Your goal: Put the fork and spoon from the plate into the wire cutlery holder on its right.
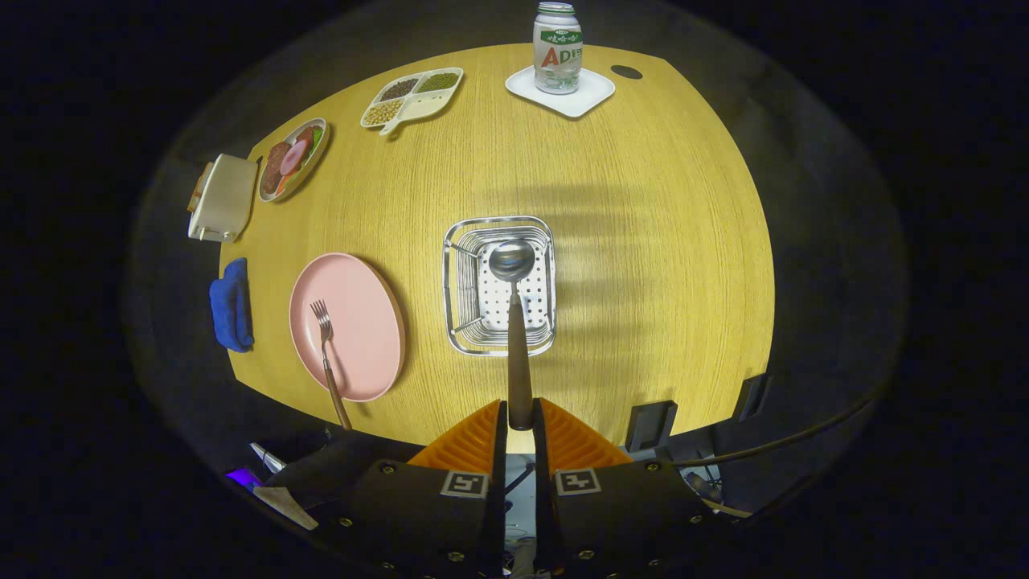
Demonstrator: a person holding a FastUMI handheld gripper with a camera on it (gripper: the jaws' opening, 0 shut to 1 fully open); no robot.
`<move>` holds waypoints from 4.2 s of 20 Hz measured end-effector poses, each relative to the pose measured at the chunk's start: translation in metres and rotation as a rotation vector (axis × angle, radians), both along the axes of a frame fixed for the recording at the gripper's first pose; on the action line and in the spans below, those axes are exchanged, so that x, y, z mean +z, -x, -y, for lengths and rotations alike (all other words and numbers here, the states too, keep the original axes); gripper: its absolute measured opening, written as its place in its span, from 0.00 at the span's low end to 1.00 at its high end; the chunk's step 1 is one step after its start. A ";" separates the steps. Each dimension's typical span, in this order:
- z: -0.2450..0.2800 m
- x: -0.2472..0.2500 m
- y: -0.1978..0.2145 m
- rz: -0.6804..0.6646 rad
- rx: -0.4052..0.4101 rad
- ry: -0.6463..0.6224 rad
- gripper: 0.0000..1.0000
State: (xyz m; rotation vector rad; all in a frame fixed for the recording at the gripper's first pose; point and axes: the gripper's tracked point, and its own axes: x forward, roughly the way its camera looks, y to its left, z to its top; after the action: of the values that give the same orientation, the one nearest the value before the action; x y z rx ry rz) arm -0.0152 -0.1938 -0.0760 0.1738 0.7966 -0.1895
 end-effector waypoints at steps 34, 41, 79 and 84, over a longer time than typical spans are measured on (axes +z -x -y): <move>-0.119 -0.001 -0.010 0.161 0.156 -0.057 0.16; -0.173 -0.016 -0.036 0.153 0.239 -0.059 0.16; -0.244 -0.127 -0.078 -0.011 0.294 -0.025 0.04; -0.245 -0.119 -0.071 0.021 0.306 -0.057 0.04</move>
State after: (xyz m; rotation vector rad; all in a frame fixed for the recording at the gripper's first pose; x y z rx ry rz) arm 0.0560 0.0511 -0.1953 0.1059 0.7983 0.1234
